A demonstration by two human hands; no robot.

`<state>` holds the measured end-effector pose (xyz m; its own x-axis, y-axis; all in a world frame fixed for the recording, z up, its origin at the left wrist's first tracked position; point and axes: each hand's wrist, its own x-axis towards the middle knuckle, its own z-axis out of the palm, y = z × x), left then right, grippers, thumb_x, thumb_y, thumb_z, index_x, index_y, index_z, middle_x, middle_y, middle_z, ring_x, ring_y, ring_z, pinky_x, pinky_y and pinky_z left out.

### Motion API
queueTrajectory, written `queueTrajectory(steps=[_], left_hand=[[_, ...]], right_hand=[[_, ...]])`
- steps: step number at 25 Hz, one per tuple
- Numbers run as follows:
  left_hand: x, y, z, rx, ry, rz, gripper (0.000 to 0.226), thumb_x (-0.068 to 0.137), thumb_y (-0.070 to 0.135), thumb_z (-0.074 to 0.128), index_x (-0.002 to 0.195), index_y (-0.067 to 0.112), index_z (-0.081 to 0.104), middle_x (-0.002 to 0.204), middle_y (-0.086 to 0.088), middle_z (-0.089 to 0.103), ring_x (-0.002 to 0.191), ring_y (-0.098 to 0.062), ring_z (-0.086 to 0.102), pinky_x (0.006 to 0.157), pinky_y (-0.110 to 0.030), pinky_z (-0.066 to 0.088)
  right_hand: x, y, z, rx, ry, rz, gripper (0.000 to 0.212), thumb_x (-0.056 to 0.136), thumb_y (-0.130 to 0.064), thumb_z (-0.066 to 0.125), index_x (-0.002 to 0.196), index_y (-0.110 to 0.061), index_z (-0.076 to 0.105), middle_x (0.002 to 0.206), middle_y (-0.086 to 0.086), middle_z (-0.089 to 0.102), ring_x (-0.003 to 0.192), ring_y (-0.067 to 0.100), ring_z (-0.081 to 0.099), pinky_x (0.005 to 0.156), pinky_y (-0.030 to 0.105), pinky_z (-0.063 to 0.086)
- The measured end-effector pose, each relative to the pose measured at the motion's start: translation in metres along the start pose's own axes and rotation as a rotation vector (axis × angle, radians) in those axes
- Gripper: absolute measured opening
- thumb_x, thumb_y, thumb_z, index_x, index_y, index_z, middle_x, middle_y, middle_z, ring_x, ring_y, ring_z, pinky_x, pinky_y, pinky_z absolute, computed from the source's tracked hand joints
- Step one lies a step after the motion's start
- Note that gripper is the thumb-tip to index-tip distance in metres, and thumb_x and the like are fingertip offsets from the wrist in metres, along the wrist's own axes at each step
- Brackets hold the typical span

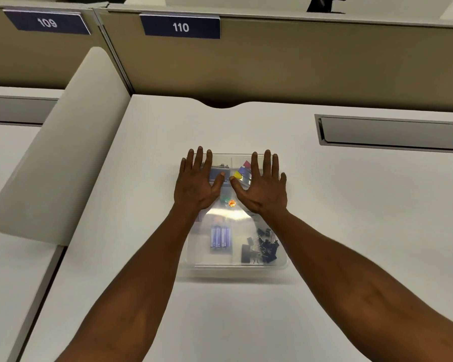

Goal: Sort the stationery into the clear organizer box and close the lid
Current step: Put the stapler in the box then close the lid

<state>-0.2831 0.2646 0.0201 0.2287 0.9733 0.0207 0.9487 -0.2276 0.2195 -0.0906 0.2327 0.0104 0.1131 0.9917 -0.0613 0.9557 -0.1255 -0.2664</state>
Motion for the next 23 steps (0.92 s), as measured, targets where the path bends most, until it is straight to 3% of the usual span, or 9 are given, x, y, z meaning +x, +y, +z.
queueTrajectory(steps=[8,14,17,20,23], left_hand=[[0.012,-0.009,-0.002,-0.009,-0.004,-0.015,0.085,0.086,0.072,0.032,0.154,0.022,0.024,0.162,-0.005,0.025,0.150,-0.027,0.018,0.121,-0.042,0.018],[0.000,-0.008,0.000,-0.008,0.016,0.009,0.085,0.089,0.072,0.024,0.157,0.021,0.014,0.165,-0.005,0.011,0.152,-0.026,0.006,0.124,-0.043,0.011],[0.000,-0.003,-0.007,-0.002,0.030,0.000,0.081,0.093,0.068,0.028,0.157,0.020,0.013,0.165,-0.007,0.008,0.153,-0.026,0.004,0.124,-0.043,0.007],[-0.018,0.002,-0.021,-0.033,0.108,-0.055,0.078,0.094,0.064,0.026,0.156,0.019,0.017,0.164,-0.008,0.012,0.152,-0.026,0.007,0.124,-0.043,0.008],[-0.075,0.002,-0.013,-0.193,0.111,-0.194,0.085,0.088,0.074,0.018,0.156,0.023,0.018,0.164,-0.006,0.014,0.152,-0.026,0.009,0.124,-0.043,0.011]], right_hand=[[0.006,0.002,-0.005,0.040,-0.024,-0.004,0.104,0.079,-0.088,0.024,0.159,-0.026,0.002,0.168,0.007,-0.005,0.155,0.029,-0.007,0.117,0.061,0.020],[0.002,0.003,0.001,0.034,-0.002,0.003,0.106,0.077,-0.092,0.014,0.158,-0.027,-0.003,0.167,0.005,-0.012,0.154,0.028,-0.012,0.117,0.061,0.017],[0.003,0.001,-0.008,0.071,-0.032,-0.002,0.106,0.077,-0.090,0.020,0.159,-0.026,-0.005,0.167,0.006,-0.013,0.154,0.027,-0.014,0.119,0.059,0.014],[-0.013,0.005,-0.026,0.193,-0.002,-0.046,0.099,0.083,-0.080,0.036,0.159,-0.025,0.005,0.167,0.006,-0.009,0.154,0.026,-0.011,0.123,0.058,0.009],[-0.072,0.015,-0.013,0.117,0.070,-0.057,0.093,0.084,-0.081,0.029,0.158,-0.026,0.015,0.168,0.006,-0.003,0.155,0.029,-0.006,0.122,0.057,0.009]])
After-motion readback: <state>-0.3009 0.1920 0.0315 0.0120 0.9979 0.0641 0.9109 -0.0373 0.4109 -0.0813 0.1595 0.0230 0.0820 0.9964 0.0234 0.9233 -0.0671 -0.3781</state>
